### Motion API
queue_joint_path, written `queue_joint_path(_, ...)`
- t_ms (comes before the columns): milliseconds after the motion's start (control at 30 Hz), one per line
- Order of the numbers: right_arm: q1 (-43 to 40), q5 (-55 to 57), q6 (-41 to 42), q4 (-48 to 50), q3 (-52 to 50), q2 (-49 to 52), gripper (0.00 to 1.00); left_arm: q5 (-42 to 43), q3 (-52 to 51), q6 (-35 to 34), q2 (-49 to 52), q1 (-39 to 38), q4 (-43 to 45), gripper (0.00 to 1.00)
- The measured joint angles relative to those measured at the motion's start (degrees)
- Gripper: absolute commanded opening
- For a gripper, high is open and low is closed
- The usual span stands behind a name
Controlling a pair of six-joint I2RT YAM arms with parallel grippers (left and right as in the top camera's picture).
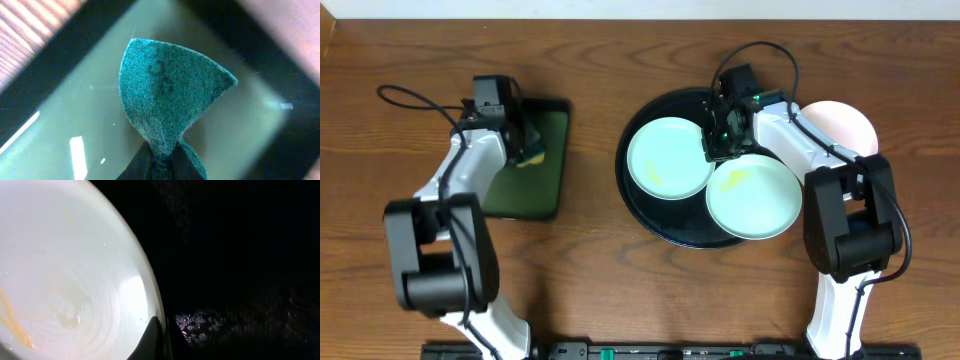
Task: Clean dirty plates on tray and stack at the side
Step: 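Dip the sponge in the water tray and lift it with the left gripper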
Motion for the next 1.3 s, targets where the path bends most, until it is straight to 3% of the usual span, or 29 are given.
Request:
queue_joint_path(1000, 0.00, 0.00, 0.28, 0.00, -0.02, 0.00, 0.01, -2.27, 0.24, 1.49, 3.48, -0.09, -0.02, 0.08)
queue_joint_path(1300, 0.00, 0.00, 0.42, 0.02, -0.02, 0.00, 0.01, -1.70, -0.09, 1.99, -6.82, -0.04, -3.98, 0.08)
